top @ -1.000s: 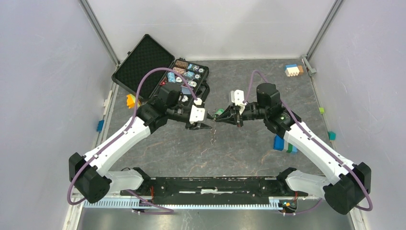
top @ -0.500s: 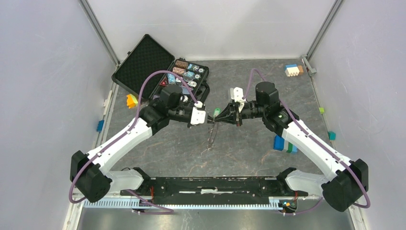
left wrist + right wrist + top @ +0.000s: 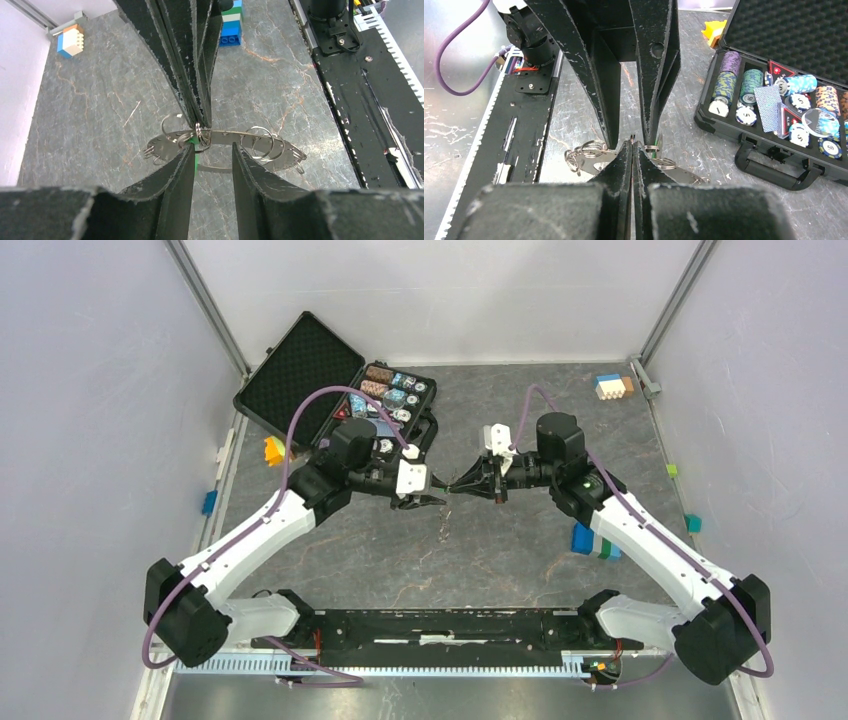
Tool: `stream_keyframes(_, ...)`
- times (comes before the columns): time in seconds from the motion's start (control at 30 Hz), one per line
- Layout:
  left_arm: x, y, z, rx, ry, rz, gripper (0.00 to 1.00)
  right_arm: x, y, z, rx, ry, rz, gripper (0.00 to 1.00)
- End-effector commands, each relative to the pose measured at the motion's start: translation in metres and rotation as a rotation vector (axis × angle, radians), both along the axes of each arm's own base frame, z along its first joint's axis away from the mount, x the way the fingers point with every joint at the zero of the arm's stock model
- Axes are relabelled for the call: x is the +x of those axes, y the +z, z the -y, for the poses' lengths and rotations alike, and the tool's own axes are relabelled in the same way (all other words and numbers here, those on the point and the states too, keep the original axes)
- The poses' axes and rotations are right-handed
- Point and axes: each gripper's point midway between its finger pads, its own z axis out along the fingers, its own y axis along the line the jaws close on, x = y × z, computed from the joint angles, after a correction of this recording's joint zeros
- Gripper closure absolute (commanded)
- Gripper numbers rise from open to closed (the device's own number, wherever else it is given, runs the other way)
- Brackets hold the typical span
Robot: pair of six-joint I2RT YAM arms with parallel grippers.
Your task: Put the keys on the keyring
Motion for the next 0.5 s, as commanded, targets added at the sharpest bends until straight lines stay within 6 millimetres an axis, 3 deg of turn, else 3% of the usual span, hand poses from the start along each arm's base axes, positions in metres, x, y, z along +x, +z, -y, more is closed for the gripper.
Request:
stream_keyframes(0.0,0.004,0.021,-0.003,-0.025,0.038,-0.009,0.60,0.000,0.017,0.000,0.045,0.010,0.086,1.00)
stream_keyframes(0.3,0.005,0.035,0.005,-0.041,0.018,-0.060,0.63,0.000,0.015,-0.001,0.047,0.017,0.077,1.00)
stream_keyframes(0.47,0.000,0.033,0.005,-0.043,-0.005,-0.080,0.68,-0.001,0.015,-0.001,0.048,0.019,0.077,1.00)
